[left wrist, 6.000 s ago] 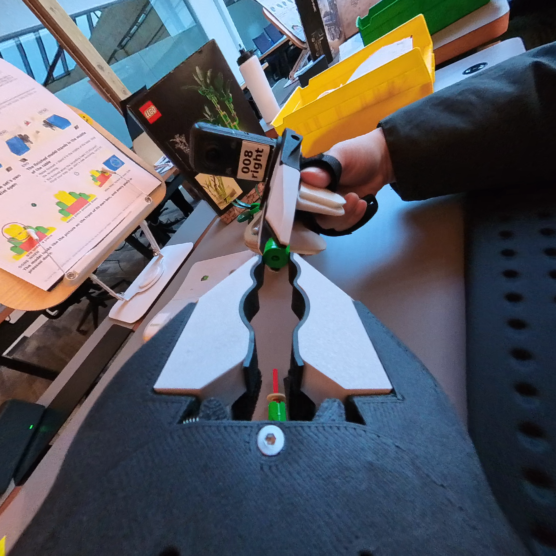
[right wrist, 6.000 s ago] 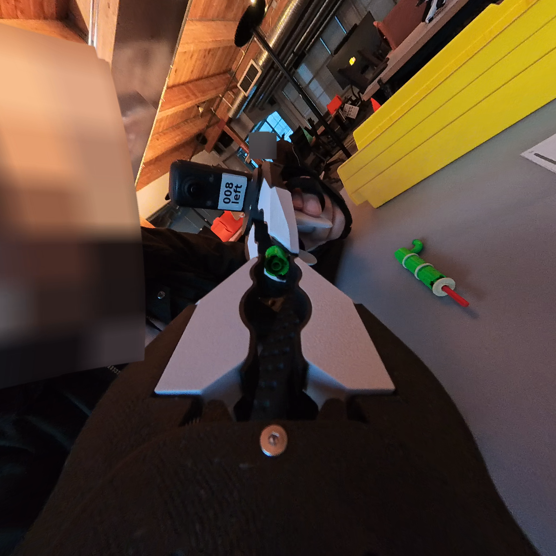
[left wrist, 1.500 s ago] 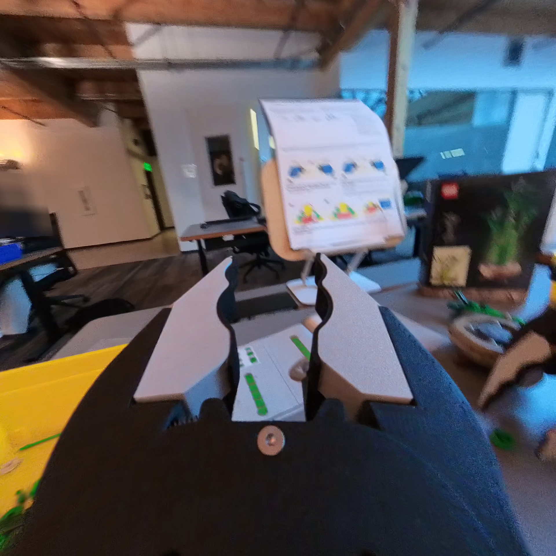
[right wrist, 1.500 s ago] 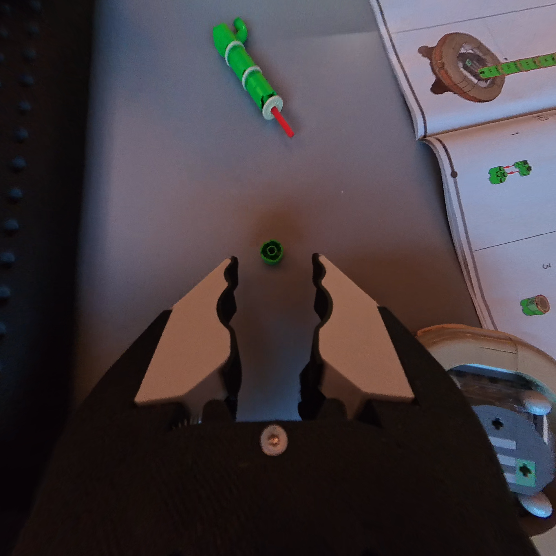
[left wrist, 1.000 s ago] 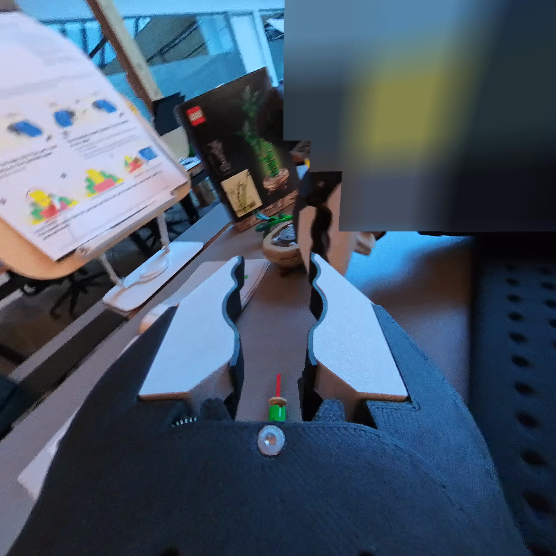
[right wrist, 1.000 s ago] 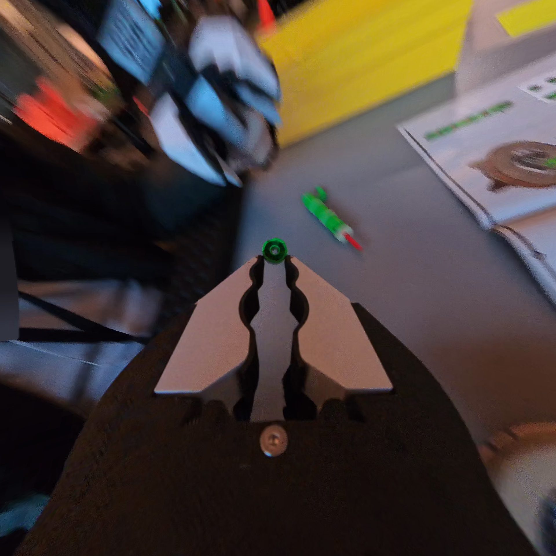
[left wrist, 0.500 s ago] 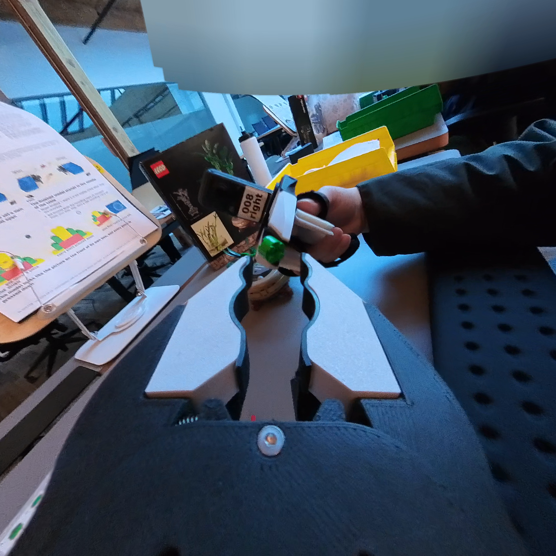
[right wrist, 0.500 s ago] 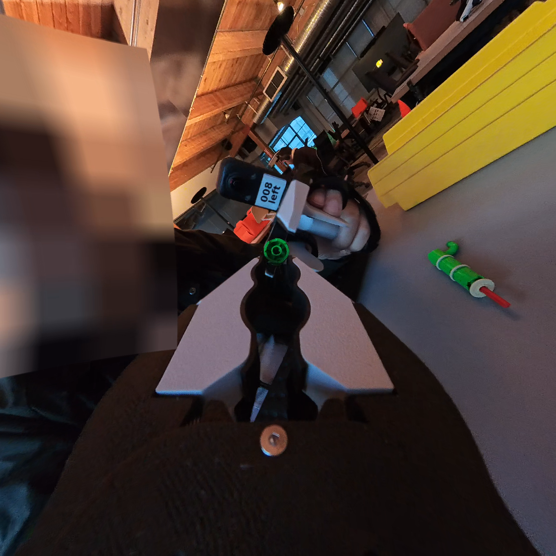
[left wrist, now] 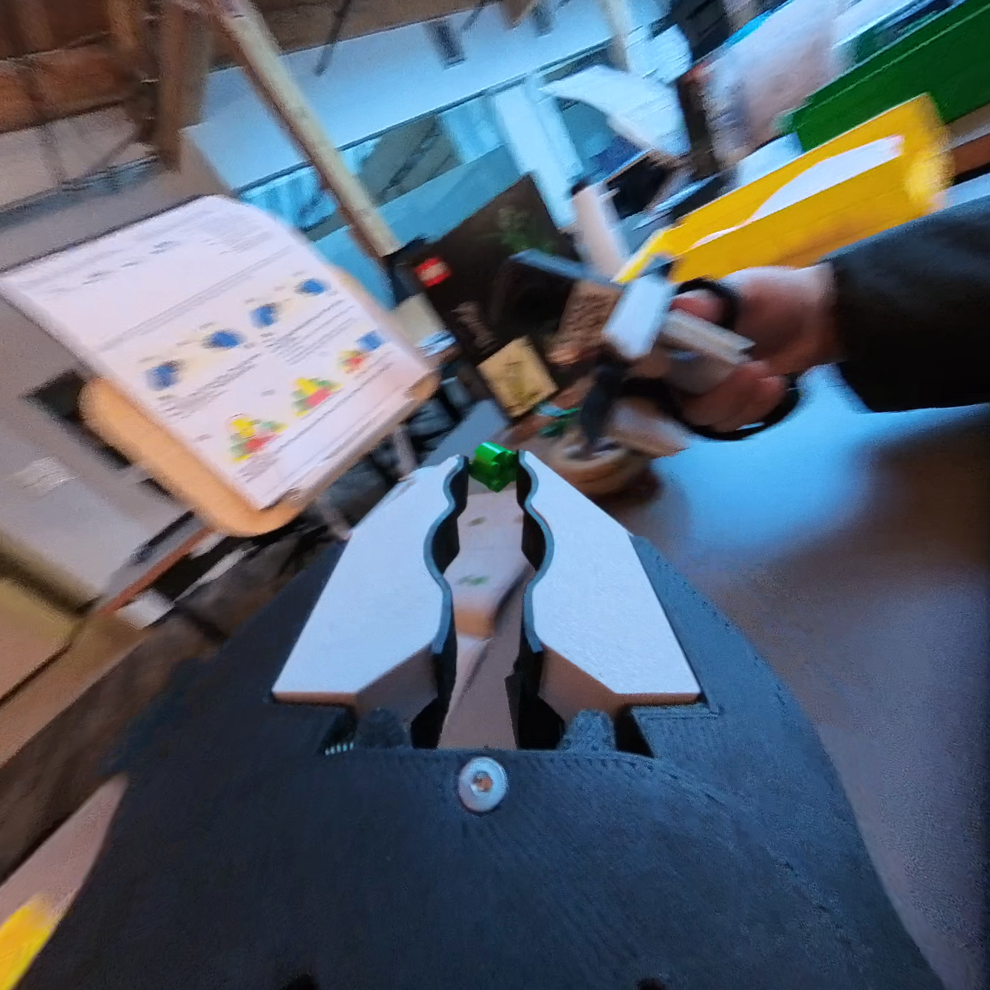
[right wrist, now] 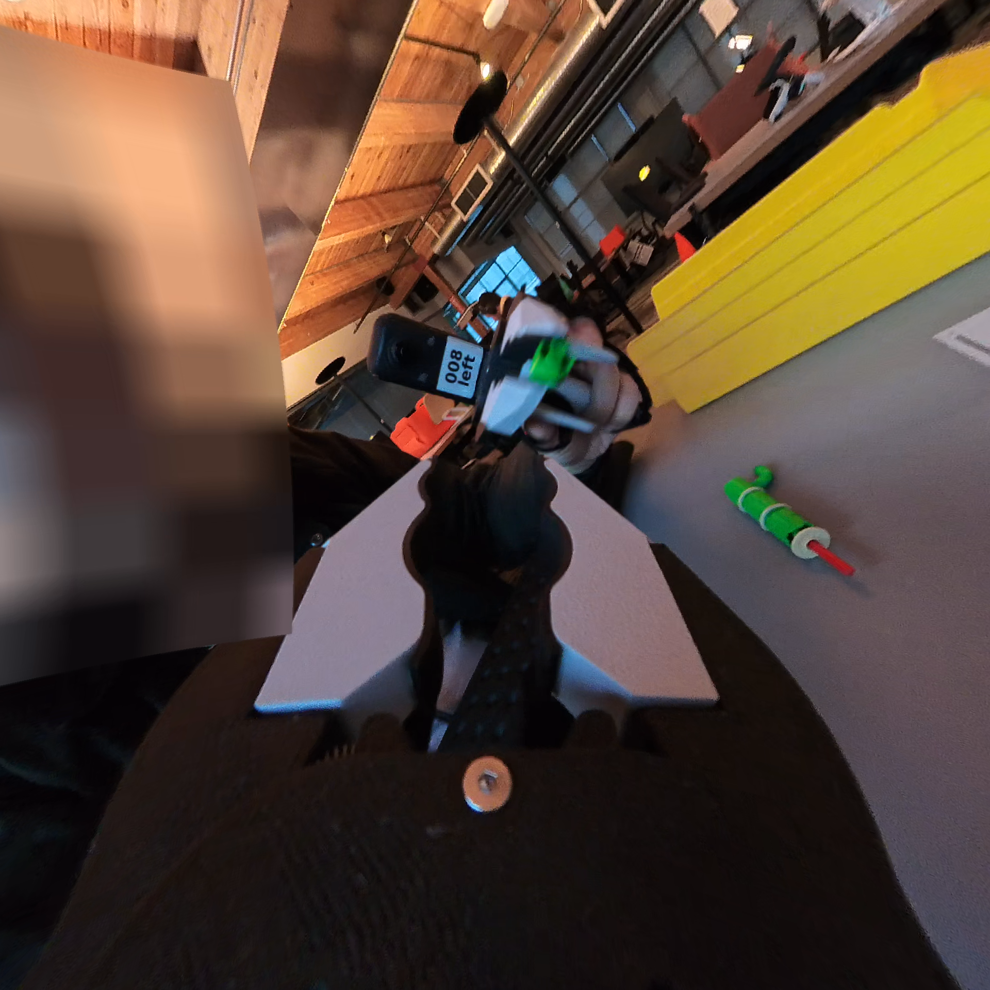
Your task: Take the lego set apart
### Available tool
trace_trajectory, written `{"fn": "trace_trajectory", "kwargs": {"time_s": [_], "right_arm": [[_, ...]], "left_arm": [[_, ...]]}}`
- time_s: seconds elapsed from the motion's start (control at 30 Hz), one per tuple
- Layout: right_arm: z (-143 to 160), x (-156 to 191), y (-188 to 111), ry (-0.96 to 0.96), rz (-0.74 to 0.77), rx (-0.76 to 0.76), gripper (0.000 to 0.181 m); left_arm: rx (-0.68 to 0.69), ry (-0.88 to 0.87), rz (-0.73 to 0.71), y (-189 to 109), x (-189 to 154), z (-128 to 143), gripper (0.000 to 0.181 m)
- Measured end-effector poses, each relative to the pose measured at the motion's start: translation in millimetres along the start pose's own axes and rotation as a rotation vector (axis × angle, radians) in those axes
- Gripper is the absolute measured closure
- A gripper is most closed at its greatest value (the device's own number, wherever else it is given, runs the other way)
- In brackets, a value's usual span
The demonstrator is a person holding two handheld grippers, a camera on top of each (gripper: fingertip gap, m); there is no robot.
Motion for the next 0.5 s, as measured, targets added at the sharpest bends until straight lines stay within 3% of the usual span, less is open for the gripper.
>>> {"fn": "trace_trajectory", "kwargs": {"time_s": [0.07,0.17,0.3,0.33,0.4,0.5], "right_arm": [[-3.0,1.3,-4.0,-0.026,0.026,-0.027,0.149],[-4.6,0.4,-8.0,-0.058,0.077,-0.041,0.149],[-2.9,-3.8,-7.1,-0.049,0.091,-0.021,0.149],[-2.1,-4.9,-6.1,-0.042,0.090,-0.012,0.149],[-0.2,-6.7,-4.0,-0.035,0.094,0.011,0.149],[2.1,-8.8,-0.7,-0.040,0.108,0.041,0.149]], "left_arm": [[0.093,0.062,-0.270,-14.4,33.9,1.9,0.166],[0.360,0.049,-0.633,-54.9,94.4,8.5,0.166],[0.913,-0.260,-0.879,-108.4,147.3,44.1,0.164],[0.975,-0.347,-0.925,-118.4,153.9,55.1,0.148],[0.996,-0.478,-0.934,-131.9,159.7,73.1,0.122],[0.831,-0.532,-0.910,-131.7,161.0,71.1,0.118]]}}
Point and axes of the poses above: each gripper's, where its closed fingertips meet, y out along the fingers, z out of its underside, x = y × z across the jaws, the point moved 10 cm from there along -y, back along the fingers, and after that the axes turned 1 degree about x, right-handed, at the moved point
